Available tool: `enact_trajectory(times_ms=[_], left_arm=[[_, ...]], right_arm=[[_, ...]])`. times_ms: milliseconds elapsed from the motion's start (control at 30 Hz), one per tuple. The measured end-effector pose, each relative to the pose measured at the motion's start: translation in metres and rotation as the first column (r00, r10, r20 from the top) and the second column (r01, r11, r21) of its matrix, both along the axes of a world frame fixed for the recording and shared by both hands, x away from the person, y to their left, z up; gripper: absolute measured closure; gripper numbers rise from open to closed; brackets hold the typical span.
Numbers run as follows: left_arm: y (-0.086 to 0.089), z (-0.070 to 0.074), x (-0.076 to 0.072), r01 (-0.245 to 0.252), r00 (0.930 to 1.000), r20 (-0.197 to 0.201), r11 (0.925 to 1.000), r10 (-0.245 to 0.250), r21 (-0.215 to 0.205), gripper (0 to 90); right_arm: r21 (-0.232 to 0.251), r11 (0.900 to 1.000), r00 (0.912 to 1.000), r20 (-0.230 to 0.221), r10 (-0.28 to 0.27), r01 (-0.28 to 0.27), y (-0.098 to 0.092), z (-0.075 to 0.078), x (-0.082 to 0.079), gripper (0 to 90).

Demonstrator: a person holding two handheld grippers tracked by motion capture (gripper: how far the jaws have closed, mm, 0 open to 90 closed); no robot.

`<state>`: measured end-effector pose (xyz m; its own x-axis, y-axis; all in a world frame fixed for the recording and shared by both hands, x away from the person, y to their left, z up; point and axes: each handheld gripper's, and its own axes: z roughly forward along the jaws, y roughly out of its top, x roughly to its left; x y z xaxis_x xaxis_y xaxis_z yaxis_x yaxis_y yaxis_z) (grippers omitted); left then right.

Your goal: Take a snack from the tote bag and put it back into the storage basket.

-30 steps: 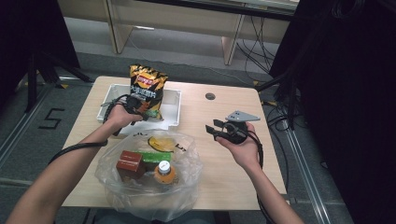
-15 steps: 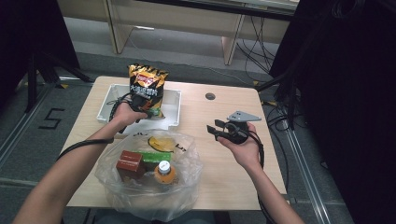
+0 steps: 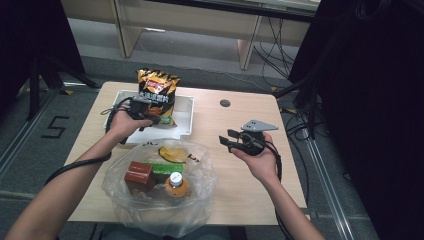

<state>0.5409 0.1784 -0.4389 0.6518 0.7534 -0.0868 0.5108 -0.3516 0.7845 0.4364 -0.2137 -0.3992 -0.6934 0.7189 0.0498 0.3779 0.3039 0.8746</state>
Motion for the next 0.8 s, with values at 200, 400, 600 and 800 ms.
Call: enact_trajectory(times_ms=[200,400,600,800], left_arm=[[0.037,0.038,-0.042,-0.069,0.9917,0.102,0.9929,0.079,-0.097,58.5],[0.065,0.056,-0.088,-0.107,0.982,0.141,0.9848,0.126,-0.137,49.1],[0.077,0.062,-0.131,-0.089,0.9807,0.155,0.9781,0.119,-0.188,41.5],[0.076,0.069,-0.152,-0.053,0.9824,0.164,0.9756,0.089,-0.213,38.8]], right_arm=[[0.011,1.0,0.9997,0.006,0.022,-0.022,0.01,0.006,-0.007,55.1],[0.007,0.995,0.9954,0.002,0.095,-0.095,0.026,0.013,-0.016,59.1],[0.009,0.99,0.9902,-0.004,0.14,-0.14,0.036,0.015,-0.021,59.5],[0.018,0.985,0.9851,0.01,0.172,-0.172,0.041,0.014,-0.022,59.9]])
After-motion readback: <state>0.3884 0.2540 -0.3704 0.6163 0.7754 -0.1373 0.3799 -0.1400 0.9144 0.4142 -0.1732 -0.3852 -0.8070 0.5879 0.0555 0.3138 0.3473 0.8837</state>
